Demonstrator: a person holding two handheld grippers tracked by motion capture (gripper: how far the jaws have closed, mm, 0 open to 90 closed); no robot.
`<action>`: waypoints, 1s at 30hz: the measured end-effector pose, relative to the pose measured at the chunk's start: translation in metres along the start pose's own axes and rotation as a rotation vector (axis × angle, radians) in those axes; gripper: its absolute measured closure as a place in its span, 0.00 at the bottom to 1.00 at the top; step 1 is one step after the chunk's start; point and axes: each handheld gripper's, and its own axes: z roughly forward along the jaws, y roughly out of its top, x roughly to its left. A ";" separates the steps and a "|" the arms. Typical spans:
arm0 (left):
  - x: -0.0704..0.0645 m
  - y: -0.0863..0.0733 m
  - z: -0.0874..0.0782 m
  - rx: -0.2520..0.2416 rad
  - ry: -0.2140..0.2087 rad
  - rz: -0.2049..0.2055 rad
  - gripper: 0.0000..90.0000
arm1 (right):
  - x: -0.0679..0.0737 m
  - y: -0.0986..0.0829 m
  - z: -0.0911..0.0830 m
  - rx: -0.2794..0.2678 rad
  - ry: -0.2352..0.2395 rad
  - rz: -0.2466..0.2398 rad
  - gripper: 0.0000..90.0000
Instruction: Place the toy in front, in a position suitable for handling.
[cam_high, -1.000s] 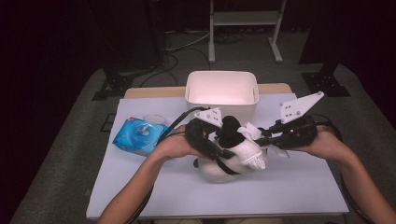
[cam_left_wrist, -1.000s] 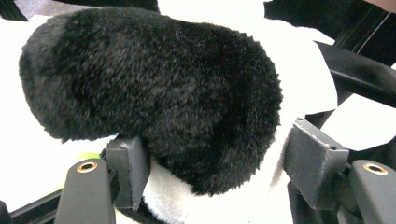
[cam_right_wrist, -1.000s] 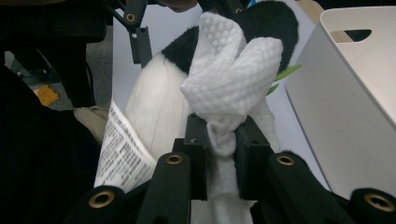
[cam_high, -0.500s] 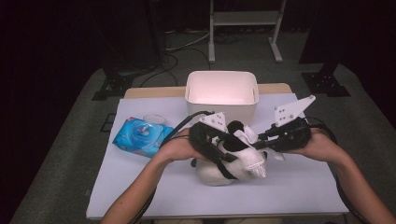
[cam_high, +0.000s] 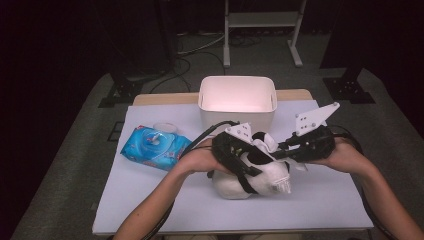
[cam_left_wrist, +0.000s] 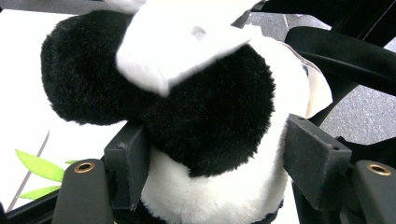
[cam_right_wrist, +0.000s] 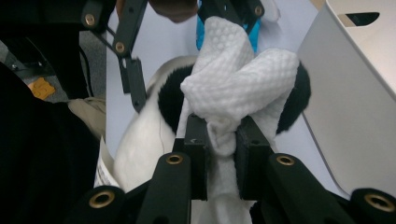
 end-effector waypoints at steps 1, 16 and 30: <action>0.000 0.001 0.003 0.000 -0.002 -0.001 0.33 | 0.000 0.000 0.000 0.000 0.000 0.000 0.85; -0.005 -0.006 0.010 0.081 0.063 0.032 0.23 | -0.008 -0.044 -0.006 -0.021 -0.020 0.098 0.85; 0.003 -0.033 0.016 0.152 0.090 -0.002 0.23 | -0.012 -0.084 -0.015 0.013 -0.079 0.171 0.85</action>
